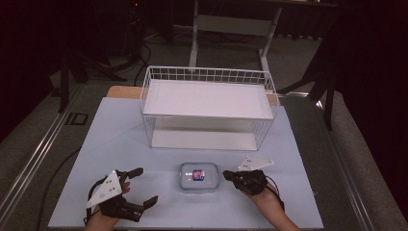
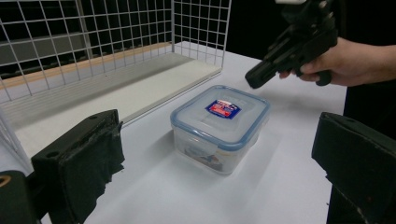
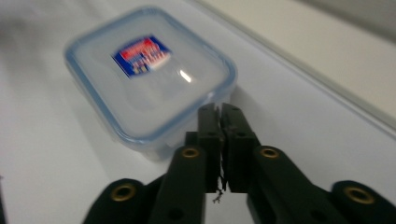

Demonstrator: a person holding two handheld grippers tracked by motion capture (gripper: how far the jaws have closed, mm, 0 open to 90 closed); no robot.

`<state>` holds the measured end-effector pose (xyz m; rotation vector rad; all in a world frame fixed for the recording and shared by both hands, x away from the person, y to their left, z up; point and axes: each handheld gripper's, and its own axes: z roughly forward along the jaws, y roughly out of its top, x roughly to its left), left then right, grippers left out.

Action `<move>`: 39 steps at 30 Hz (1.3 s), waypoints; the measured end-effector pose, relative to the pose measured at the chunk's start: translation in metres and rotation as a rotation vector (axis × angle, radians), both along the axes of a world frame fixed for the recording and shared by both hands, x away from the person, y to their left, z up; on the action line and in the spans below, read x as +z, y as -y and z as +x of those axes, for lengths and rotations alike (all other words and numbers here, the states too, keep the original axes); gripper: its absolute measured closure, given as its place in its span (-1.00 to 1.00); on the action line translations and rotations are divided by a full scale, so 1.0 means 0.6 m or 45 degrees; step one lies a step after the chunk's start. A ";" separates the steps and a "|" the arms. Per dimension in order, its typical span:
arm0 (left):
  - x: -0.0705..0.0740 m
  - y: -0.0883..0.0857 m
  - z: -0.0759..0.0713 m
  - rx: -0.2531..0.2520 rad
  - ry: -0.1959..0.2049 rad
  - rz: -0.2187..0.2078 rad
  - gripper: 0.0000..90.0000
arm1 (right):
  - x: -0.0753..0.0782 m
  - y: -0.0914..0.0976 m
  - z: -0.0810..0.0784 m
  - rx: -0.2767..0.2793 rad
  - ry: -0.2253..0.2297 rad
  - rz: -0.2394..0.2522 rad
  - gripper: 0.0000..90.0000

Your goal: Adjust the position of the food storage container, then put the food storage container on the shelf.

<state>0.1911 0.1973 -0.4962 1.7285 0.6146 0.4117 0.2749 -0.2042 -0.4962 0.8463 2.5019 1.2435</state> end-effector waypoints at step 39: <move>0.075 0.077 0.061 -0.074 -0.296 0.121 -0.95 | 0.053 -0.016 -0.038 -0.047 0.150 0.128 -0.45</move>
